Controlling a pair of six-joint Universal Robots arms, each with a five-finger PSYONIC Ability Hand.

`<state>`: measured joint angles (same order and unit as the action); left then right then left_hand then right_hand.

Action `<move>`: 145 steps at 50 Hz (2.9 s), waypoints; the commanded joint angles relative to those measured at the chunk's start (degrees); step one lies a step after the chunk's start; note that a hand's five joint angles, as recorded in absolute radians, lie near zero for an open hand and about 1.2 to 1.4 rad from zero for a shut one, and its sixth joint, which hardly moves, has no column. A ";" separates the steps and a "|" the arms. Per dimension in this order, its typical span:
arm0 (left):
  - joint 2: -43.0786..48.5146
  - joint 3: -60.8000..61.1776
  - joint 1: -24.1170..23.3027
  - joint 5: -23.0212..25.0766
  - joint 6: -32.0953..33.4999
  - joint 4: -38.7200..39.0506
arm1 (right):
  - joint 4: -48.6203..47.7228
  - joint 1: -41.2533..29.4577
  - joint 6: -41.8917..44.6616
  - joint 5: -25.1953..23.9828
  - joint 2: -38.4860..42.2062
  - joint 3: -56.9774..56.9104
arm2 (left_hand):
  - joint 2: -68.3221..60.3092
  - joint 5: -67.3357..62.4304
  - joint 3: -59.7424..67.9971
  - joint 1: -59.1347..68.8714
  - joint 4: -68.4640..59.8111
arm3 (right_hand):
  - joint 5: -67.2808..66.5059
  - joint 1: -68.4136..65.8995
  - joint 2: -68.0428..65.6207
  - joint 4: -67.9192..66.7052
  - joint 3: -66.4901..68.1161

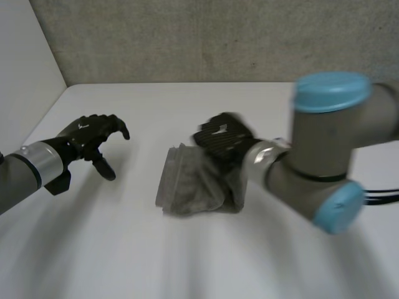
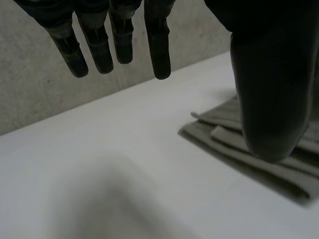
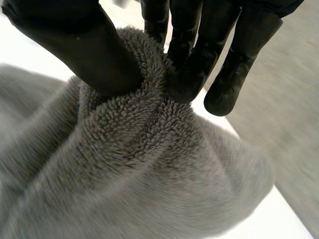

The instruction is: Fold the towel.

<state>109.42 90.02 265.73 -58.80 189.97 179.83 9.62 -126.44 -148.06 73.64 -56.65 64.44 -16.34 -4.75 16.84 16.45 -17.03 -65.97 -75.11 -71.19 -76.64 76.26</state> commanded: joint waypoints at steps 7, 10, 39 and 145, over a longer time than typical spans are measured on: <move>-1.23 -1.95 -2.06 -0.17 -8.90 3.16 | 4.09 -9.70 -0.82 3.69 18.60 -15.84 | 2.59 1.00 -3.09 -2.71 3.29 | 65.97 65.11 61.19 66.64 -66.26; -1.05 -2.56 -2.85 -0.17 -9.70 3.16 | 4.09 -9.00 -2.66 6.42 15.98 -13.65 | 2.59 1.00 -3.09 -2.71 3.29 | 65.97 65.11 61.19 66.64 -66.26; 19.24 -16.98 -20.25 -9.83 -19.81 4.48 | -5.49 6.12 -32.09 1.95 4.60 4.65 | 1.08 -0.51 -1.58 -1.19 1.77 | 65.97 65.11 61.19 66.64 -66.26; -4.39 -17.68 -14.45 -28.56 -17.96 -7.21 | -2.50 13.59 -23.50 22.86 -16.56 3.06 | -6.18 -7.77 5.68 6.07 -5.48 | 65.97 65.11 61.19 66.64 -66.26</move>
